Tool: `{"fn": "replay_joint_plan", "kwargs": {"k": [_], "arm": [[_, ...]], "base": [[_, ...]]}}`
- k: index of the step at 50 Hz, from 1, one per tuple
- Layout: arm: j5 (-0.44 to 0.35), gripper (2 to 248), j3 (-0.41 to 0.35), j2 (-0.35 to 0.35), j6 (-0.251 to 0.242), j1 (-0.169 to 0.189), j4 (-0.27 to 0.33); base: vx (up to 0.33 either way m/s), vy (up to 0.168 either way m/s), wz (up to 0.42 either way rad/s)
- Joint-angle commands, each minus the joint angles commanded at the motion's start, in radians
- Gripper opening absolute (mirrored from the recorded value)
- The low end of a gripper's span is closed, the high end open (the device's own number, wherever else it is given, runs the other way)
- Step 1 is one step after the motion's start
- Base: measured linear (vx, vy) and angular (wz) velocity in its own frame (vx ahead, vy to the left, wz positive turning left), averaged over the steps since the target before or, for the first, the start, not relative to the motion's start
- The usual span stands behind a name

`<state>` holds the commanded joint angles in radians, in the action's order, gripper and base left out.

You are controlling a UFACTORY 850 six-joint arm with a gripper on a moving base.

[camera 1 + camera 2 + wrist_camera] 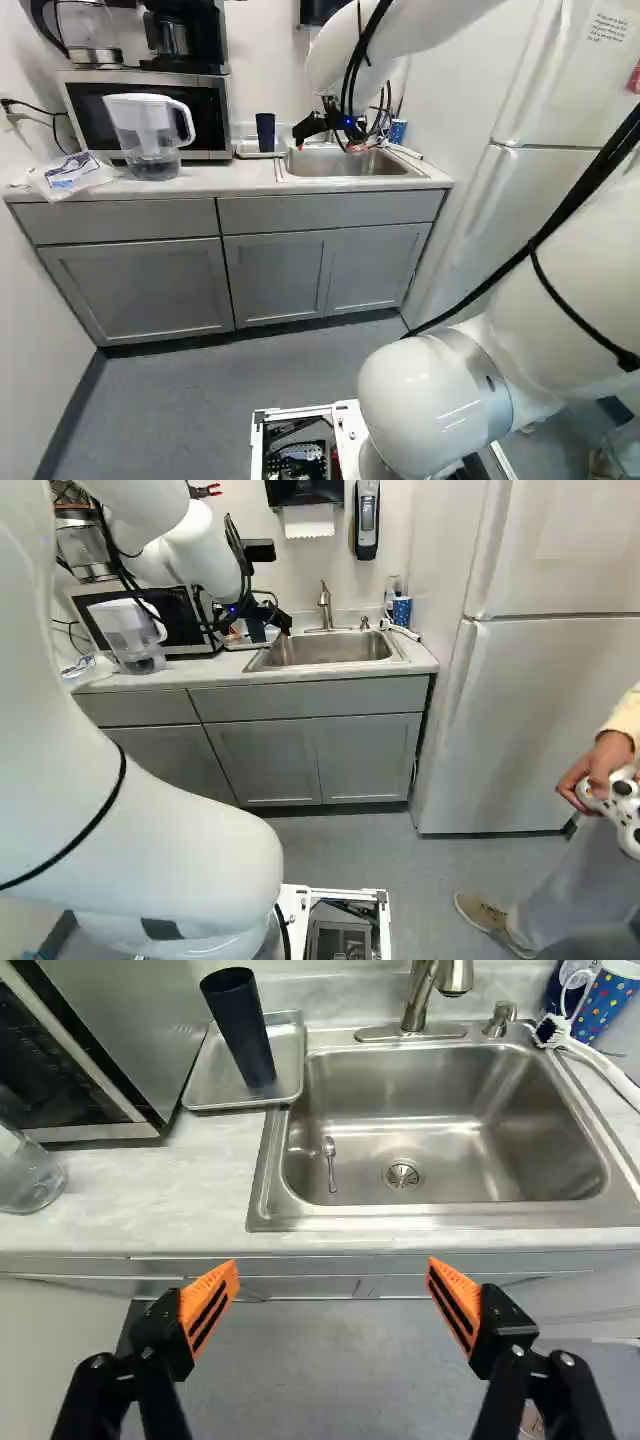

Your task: Rinse the cup and place it in the tray

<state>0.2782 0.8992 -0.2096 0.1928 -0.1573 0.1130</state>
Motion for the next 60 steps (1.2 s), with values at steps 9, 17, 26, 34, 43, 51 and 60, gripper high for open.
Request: {"fn": "replay_joint_plan", "kwargs": {"k": [9,17,26,34,43,51,60], "arm": [[-0.033,247,-0.024,-0.002,-0.006,0.005,-0.003],[-0.071,247,-0.050,-0.004,-0.012,0.010,-0.007],[-0.121,247,-0.086,-0.007,-0.020,0.017,-0.012],[-0.175,247,-0.124,-0.011,-0.029,0.024,-0.017],[-0.243,247,-0.172,-0.015,-0.041,0.033,-0.024],[-0.311,247,-0.220,-0.019,-0.052,0.043,-0.031],[-0.396,247,-0.280,-0.024,-0.066,0.054,-0.039]], "base": [[0.000,0.000,0.000],[0.000,0.000,0.000],[0.000,0.000,0.000],[0.000,0.000,0.000],[0.000,0.000,0.000],[0.000,0.000,0.000],[0.000,0.000,0.000]]}}
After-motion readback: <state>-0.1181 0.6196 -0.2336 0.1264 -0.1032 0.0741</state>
